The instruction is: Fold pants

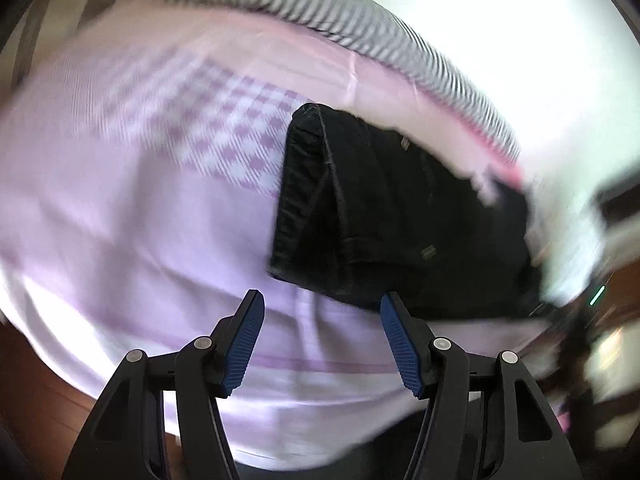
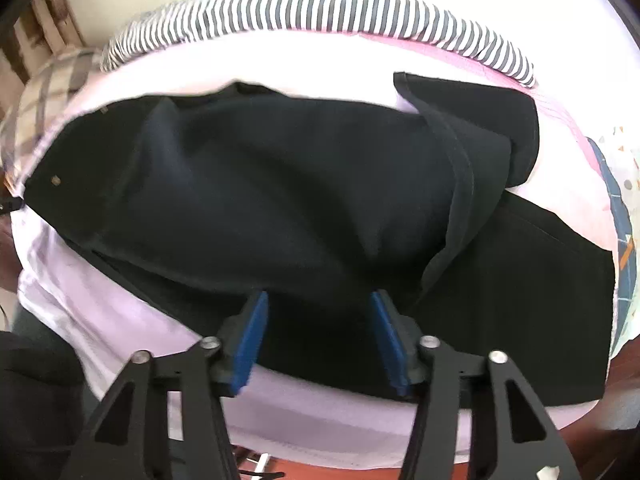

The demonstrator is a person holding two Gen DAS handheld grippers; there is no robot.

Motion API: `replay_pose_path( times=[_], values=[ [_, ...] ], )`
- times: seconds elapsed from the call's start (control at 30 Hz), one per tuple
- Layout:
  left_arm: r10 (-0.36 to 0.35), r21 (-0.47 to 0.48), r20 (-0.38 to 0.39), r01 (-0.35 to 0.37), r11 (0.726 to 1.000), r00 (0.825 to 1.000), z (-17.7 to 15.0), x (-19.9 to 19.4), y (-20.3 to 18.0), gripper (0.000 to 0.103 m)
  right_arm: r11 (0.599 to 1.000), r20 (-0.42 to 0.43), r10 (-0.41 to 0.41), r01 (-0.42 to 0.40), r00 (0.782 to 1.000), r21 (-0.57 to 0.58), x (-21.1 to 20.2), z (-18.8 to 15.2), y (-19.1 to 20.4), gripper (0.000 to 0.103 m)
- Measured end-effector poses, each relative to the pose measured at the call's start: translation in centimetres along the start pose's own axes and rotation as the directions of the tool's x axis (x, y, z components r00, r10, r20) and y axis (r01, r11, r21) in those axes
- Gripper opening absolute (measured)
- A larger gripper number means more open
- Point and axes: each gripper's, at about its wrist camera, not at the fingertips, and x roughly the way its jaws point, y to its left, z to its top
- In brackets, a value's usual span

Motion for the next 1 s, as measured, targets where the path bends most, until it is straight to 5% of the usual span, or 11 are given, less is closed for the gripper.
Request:
replay_pose_path(
  times=[0.1, 0.47, 0.73, 0.87, 1.0],
  values=[
    [-0.129, -0.141, 0.006, 0.128, 0.982, 0.992, -0.4, 0.3, 0.3, 0.061, 1.000, 0.049, 0.024, -0.025, 0.998, 0.013, -1.4, 0.6, 0.4, 0.057],
    [-0.190, -0.242, 0.023, 0.190, 0.951, 0.981, 0.1, 3.9, -1.8, 0.058, 1.000, 0.101, 0.025, -0.025, 0.995, -0.002, -1.9, 1.5, 1.5, 0.057],
    [-0.151, -0.214, 0.071, 0.163, 0.963, 0.986, 0.7, 5.5, -2.2, 0.024, 0.986, 0.100, -0.145, 0.135, 0.984, 0.099, -1.3, 2.9, -2.4, 0.057],
    [-0.144, -0.200, 0.108, 0.164, 0.966, 0.984, 0.6, 5.1, -2.0, 0.022, 0.967, 0.058, -0.229, 0.220, 0.972, 0.131, 0.3, 5.2, -4.5, 0.056],
    [-0.142, -0.189, 0.105, 0.160, 0.969, 0.984, 0.6, 5.4, -2.0, 0.022, 0.945, -0.011, -0.310, 0.310, 0.951, 0.100, 3.1, 8.4, -5.5, 0.044]
  ],
)
